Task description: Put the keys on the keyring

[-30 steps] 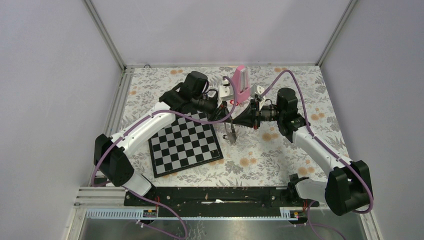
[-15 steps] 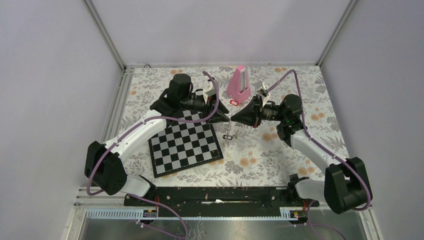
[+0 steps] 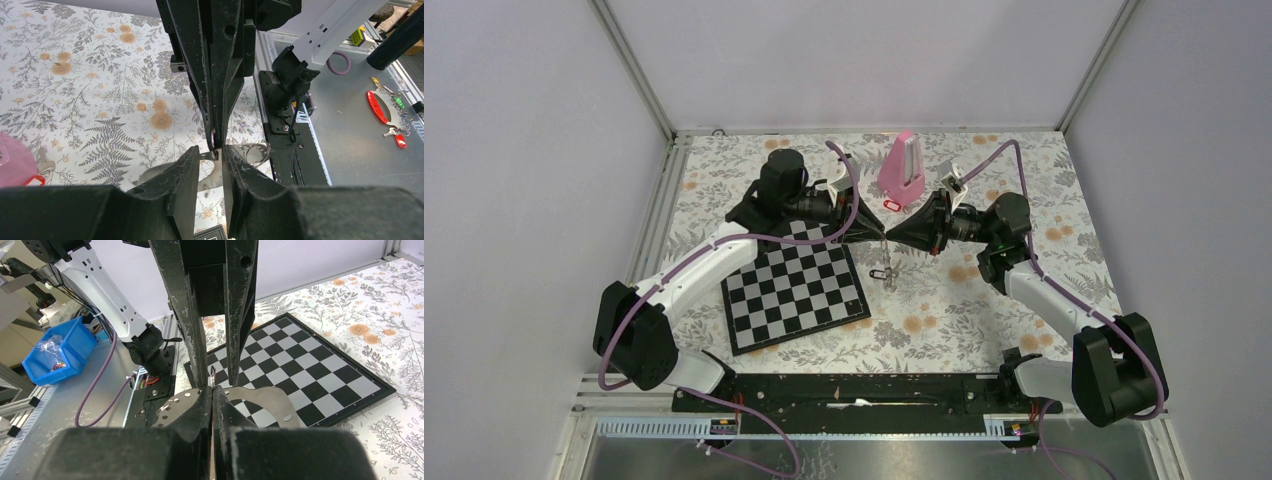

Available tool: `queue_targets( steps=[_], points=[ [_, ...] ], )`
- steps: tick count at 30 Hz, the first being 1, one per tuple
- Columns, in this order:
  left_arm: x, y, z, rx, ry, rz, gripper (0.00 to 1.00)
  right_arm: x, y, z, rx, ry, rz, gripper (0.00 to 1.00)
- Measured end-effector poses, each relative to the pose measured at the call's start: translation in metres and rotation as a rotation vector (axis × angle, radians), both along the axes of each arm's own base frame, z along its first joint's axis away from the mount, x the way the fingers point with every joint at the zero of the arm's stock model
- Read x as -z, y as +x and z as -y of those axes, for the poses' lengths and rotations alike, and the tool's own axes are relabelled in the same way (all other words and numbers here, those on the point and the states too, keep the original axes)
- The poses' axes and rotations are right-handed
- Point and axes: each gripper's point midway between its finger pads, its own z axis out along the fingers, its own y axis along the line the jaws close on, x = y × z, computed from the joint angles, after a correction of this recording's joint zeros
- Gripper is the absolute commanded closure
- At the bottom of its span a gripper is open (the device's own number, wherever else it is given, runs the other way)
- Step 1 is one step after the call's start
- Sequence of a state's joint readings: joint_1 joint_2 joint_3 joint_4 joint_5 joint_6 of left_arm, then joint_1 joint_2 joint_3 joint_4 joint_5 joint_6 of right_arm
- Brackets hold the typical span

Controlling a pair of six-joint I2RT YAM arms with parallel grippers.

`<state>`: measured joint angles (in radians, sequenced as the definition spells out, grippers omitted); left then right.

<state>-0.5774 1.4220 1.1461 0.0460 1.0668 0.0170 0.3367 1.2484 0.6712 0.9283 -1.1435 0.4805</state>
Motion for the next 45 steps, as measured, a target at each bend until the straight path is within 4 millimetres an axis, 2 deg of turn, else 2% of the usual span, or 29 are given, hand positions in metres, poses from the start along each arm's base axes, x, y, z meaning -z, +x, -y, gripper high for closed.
queue_targets(
  steps=[10, 16, 21, 26, 30, 34, 37, 42, 45],
  points=[
    [0.0003, -0.0015, 0.0004, 0.006, -0.007, -0.013, 0.85, 0.0042, 0.0014, 0.0006, 0.004, -0.002, -0.019, 1.0],
    [0.0007, -0.0003, 0.0033, 0.01, -0.014, -0.039, 1.0, 0.0058, 0.0024, 0.0007, 0.006, -0.003, -0.024, 1.0],
    [0.0019, -0.0006, 0.004, 0.012, -0.012, -0.056, 0.98, 0.0073, 0.0023, 0.0012, 0.008, -0.004, -0.027, 1.0],
    [0.0019, -0.001, 0.004, 0.015, -0.012, -0.053, 0.88, 0.0072, 0.0022, 0.0012, 0.007, -0.004, -0.026, 1.0],
    [0.0025, -0.001, 0.0038, 0.017, -0.011, -0.047, 0.87, 0.0072, 0.0029, 0.0018, 0.01, -0.003, -0.026, 1.0],
    [0.0028, -0.0007, 0.0038, 0.018, -0.011, -0.041, 0.92, 0.0072, 0.0033, 0.0022, 0.011, -0.003, -0.026, 1.0],
    [0.0031, -0.0007, 0.0038, 0.018, -0.011, -0.037, 1.0, 0.0072, 0.0037, 0.0024, 0.013, -0.003, -0.026, 1.0],
    [0.0033, -0.0006, 0.0037, 0.018, -0.01, -0.036, 1.0, 0.0072, 0.0044, 0.0031, 0.015, -0.004, -0.024, 1.0],
    [0.0049, -0.0004, 0.0034, 0.018, -0.006, -0.032, 1.0, 0.0077, 0.0044, 0.0032, 0.016, -0.004, -0.023, 0.88]
  ],
)
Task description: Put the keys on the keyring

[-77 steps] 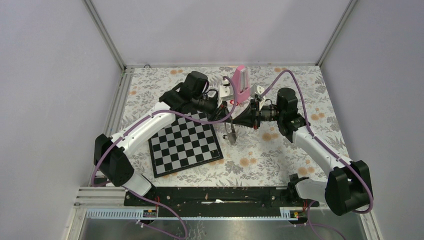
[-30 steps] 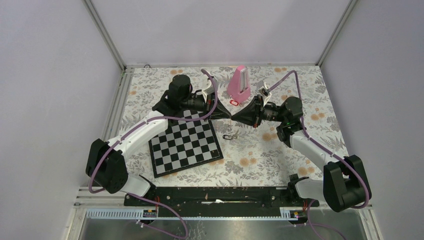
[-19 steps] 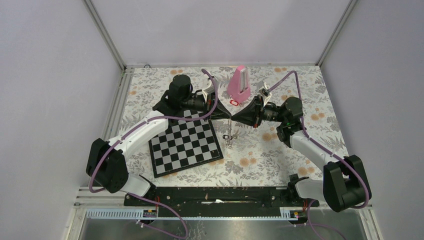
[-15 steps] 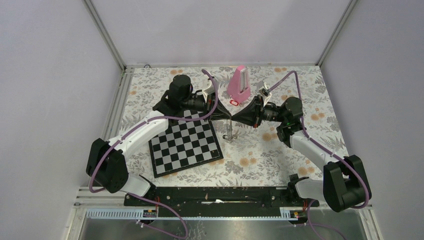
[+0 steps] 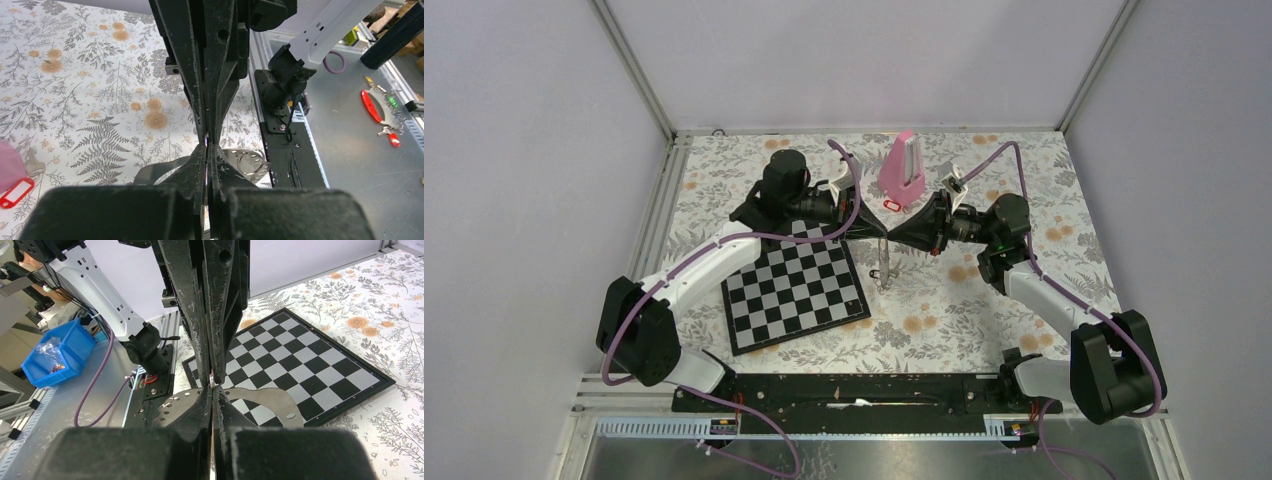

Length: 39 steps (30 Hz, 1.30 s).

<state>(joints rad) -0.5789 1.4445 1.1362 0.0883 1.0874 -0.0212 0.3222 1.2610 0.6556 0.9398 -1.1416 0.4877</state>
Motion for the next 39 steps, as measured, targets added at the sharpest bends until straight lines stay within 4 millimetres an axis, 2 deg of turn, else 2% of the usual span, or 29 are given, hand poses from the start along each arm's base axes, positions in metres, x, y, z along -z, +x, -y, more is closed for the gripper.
queue_targets(
  steps=[2, 6, 9, 12, 18, 24, 30, 33, 39],
  points=[
    [0.004, 0.0, 0.0, -0.001, 0.014, 0.016, 1.0, 0.003, 0.0, 0.0, 0.002, -0.005, -0.004, 0.71],
    [0.018, 0.004, -0.004, -0.024, 0.091, 0.071, 1.0, 0.008, 0.002, 0.005, 0.02, -0.028, 0.022, 0.48],
    [0.033, 0.007, -0.01, -0.058, 0.167, 0.14, 1.0, 0.015, 0.003, 0.008, 0.03, -0.066, 0.062, 0.39],
    [0.042, 0.004, -0.013, -0.076, 0.242, 0.244, 1.0, 0.023, 0.005, 0.009, 0.032, -0.106, 0.085, 0.38],
    [0.041, 0.002, -0.015, -0.104, 0.319, 0.441, 1.0, 0.037, 0.006, 0.011, 0.03, -0.156, 0.097, 0.37],
    [0.044, 0.003, -0.02, -0.136, 0.381, 0.613, 1.0, 0.043, 0.013, 0.017, 0.062, -0.177, 0.111, 0.38],
    [0.055, 0.002, -0.029, -0.159, 0.43, 0.661, 1.0, 0.047, 0.026, 0.024, 0.128, -0.197, 0.099, 0.4],
    [0.056, 0.003, -0.032, -0.187, 0.436, 0.635, 1.0, 0.051, 0.041, 0.027, 0.186, -0.232, 0.073, 0.4],
    [0.055, -0.002, -0.037, -0.232, 0.44, 0.547, 1.0, 0.062, 0.089, 0.035, 0.336, -0.352, 0.021, 0.42]
  ],
)
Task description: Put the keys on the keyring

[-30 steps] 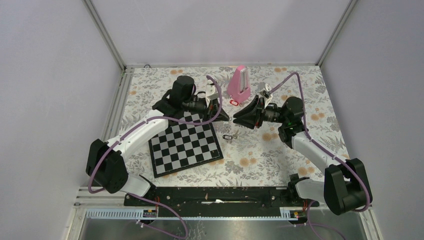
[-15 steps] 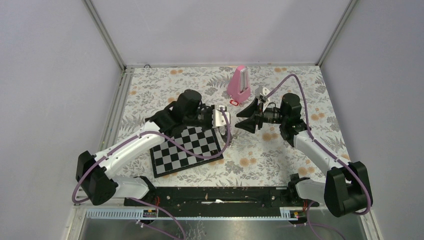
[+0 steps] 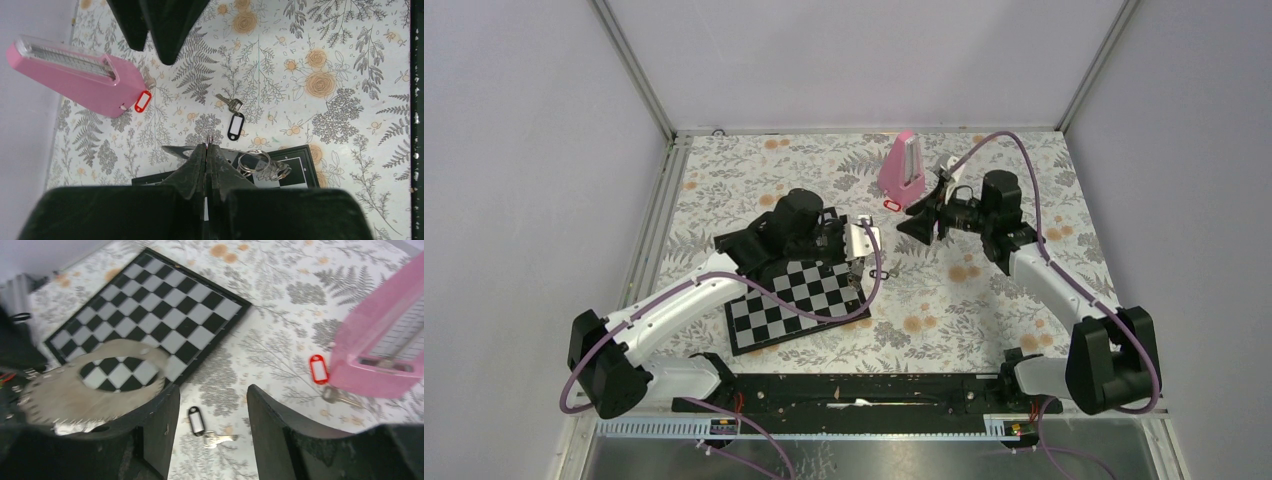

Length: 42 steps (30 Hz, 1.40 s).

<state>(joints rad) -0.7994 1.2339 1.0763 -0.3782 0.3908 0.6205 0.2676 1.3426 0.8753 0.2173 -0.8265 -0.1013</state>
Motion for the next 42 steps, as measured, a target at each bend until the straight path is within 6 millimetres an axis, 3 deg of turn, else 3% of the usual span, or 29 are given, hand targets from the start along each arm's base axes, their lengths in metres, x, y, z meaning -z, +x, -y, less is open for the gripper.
queue_targets(
  steps=[3, 7, 12, 17, 21, 26, 42],
  points=[
    [-0.002, -0.004, -0.003, -0.024, -0.001, -0.051, 1.0, 0.009, 0.023, 0.003, 0.053, -0.069, -0.018, 0.44],
    [-0.006, -0.011, -0.005, -0.036, -0.004, -0.112, 1.0, 0.039, 0.033, 0.006, 0.057, -0.175, -0.084, 0.44],
    [-0.011, -0.026, -0.014, -0.023, 0.0, -0.16, 1.0, 0.089, -0.003, 0.002, -0.101, -0.321, -0.17, 0.41],
    [-0.016, -0.04, -0.023, -0.006, 0.012, -0.19, 1.0, 0.115, -0.04, -0.006, -0.294, -0.43, -0.152, 0.43],
    [-0.016, -0.047, -0.027, -0.001, 0.018, -0.211, 1.0, 0.136, -0.053, -0.01, -0.396, -0.489, -0.156, 0.44],
    [-0.019, -0.052, -0.03, 0.005, 0.012, -0.219, 1.0, 0.162, -0.054, -0.015, -0.471, -0.558, -0.164, 0.45],
    [-0.02, -0.053, -0.033, 0.005, 0.008, -0.223, 1.0, 0.184, -0.046, -0.029, -0.577, -0.695, -0.065, 0.48]
  ],
)
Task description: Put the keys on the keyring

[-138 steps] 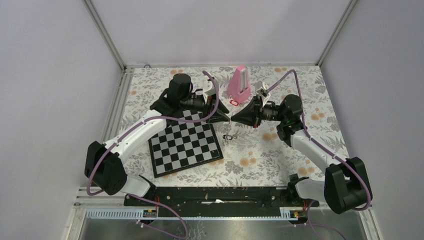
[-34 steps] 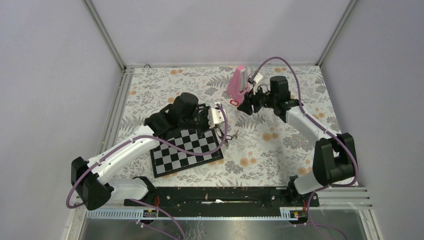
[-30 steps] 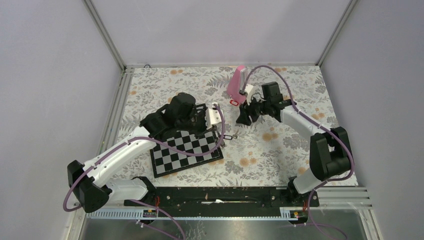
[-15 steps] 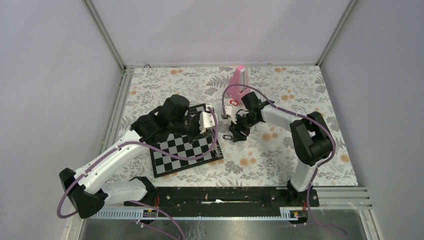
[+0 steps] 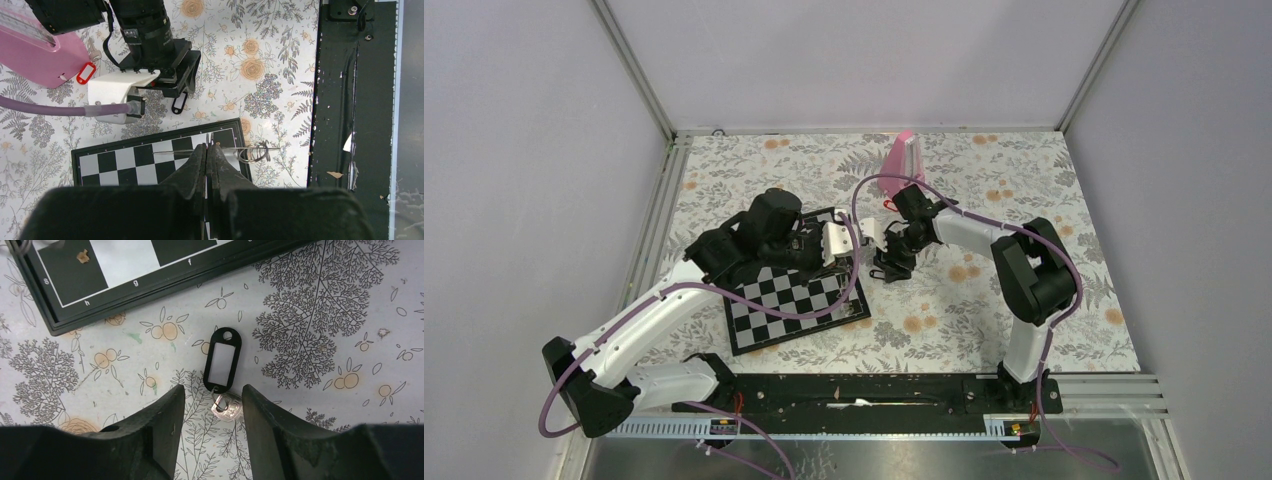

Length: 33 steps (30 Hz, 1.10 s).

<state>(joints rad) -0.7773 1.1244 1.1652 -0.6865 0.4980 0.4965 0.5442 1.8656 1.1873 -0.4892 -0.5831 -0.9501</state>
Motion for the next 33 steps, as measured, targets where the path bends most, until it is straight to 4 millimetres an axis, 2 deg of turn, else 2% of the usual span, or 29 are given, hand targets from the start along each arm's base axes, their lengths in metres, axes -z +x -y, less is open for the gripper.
queue_targets(
  steps=[9, 20, 22, 26, 33],
  points=[
    [0.0, 0.0, 0.0, 0.001, -0.002, -0.002, 1.0, 0.008, 0.001, 0.004, -0.031, -0.04, 0.016, 0.63],
    [-0.001, -0.001, 0.0, 0.007, -0.006, -0.006, 1.0, 0.009, 0.003, 0.008, -0.041, -0.076, 0.028, 0.64],
    [-0.001, -0.001, 0.0, 0.007, -0.006, -0.006, 1.0, 0.009, 0.003, 0.009, -0.042, -0.08, 0.028, 0.67],
    [-0.001, -0.001, 0.0, 0.006, -0.007, -0.006, 1.0, 0.01, 0.003, 0.01, -0.043, -0.088, 0.031, 0.81],
    [-0.001, -0.001, 0.0, 0.007, -0.007, -0.007, 1.0, 0.004, 0.009, 0.007, -0.023, -0.088, 0.042, 0.91]
  ],
)
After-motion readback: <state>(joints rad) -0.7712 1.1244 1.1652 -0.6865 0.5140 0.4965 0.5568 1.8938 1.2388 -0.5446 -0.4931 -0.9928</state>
